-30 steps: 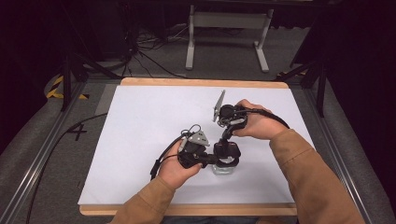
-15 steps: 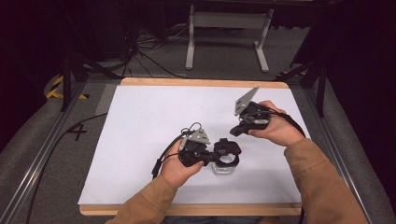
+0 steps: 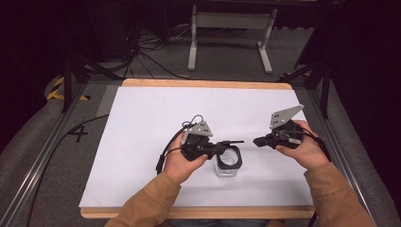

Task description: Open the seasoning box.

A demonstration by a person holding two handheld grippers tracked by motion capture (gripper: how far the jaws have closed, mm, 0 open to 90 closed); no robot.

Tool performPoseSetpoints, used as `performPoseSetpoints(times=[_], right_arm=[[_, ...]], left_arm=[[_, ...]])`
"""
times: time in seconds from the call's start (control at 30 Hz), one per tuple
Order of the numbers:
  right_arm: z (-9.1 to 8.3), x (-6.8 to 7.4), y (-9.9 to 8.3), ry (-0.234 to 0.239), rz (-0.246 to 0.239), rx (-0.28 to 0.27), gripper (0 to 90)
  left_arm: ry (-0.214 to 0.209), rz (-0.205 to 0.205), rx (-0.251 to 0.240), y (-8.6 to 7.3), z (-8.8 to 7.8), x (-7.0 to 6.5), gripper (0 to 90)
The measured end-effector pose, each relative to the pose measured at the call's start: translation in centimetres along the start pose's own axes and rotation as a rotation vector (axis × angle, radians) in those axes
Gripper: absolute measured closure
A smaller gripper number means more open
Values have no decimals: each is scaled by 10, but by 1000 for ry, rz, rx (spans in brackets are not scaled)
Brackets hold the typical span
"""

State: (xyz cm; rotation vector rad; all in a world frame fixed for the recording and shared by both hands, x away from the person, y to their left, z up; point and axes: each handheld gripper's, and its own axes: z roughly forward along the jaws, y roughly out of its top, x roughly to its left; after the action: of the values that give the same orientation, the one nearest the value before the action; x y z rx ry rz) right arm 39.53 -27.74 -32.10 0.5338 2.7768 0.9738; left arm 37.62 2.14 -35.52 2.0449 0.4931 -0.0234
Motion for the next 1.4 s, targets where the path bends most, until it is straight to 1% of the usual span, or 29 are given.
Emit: performPoseSetpoints(times=[0.07,0.1,0.13,0.2,0.27,0.3,0.37,0.43,0.53,0.57,0.6,0.63,0.67,0.73,0.83,0.9,0.97,1.03,1.07,1.1,1.13,1.17,1.2,1.23,1.27,1.3,1.33,1.37,1.4], right_arm=[[0,6,-9,-14,7,-15,900],[0,8,-12,-11,10,-23,900],[2,12,-16,-13,14,-30,900],[3,14,-18,-18,12,-35,900],[8,20,-22,-22,15,-51,900],[11,24,-24,-13,16,-65,900],[19,30,-26,0,14,-69,900],[29,37,-27,15,8,-61,900],[42,44,-31,40,1,-45,900],[42,44,-31,40,1,-45,900],[47,45,-32,45,2,-38,900],[50,46,-33,51,5,-36,900],[53,48,-35,53,6,-34,900],[57,49,-36,59,7,-39,900],[60,50,-36,56,4,-37,900],[61,51,-36,63,5,-36,900],[62,52,-35,68,5,-39,900],[63,52,-35,68,1,-35,900],[64,52,-35,71,1,-35,900],[64,53,-36,69,0,-34,900],[64,52,-36,71,1,-35,900],[64,52,-36,71,3,-36,900],[63,52,-36,74,6,-41,900],[62,52,-36,67,4,-44,900],[60,52,-37,69,9,-49,900],[59,51,-37,62,9,-52,900],[57,50,-38,61,13,-60,900],[55,49,-39,60,17,-69,900],[52,48,-40,52,22,-78,900]], left_arm=[[9,-7,-26,5,-3,3,882],[10,-5,-41,7,-4,5,882],[11,-13,-42,8,-4,6,882],[15,-10,-49,10,-4,7,881],[25,-29,-68,12,-3,11,882],[32,-33,-71,13,-3,12,882],[36,-45,-86,14,-3,14,883],[50,-47,-87,16,-4,16,884],[68,-54,-107,17,-2,19,885],[68,-54,-107,17,-2,19,886],[72,-56,-111,17,-2,21,886],[72,-67,-108,18,-2,22,886],[74,-75,-119,17,-1,22,886],[79,-73,-127,17,-1,26,884],[80,-87,-128,17,-2,29,882],[84,-86,-128,17,-2,30,880],[84,-92,-131,17,-2,31,878],[84,-85,-126,17,-2,30,878],[80,-94,-128,17,-2,29,876],[76,-89,-130,17,-2,28,876],[77,-82,-112,17,-3,27,875],[74,-83,-123,17,-2,26,874],[74,-79,-108,17,-3,25,871],[70,-78,-107,17,-3,24,869],[77,-68,-94,17,-4,23,864],[81,-70,-97,17,-4,22,857],[79,-65,-90,17,-5,21,851],[76,-59,-95,17,-8,20,847],[76,-62,-97,17,-11,19,843]])
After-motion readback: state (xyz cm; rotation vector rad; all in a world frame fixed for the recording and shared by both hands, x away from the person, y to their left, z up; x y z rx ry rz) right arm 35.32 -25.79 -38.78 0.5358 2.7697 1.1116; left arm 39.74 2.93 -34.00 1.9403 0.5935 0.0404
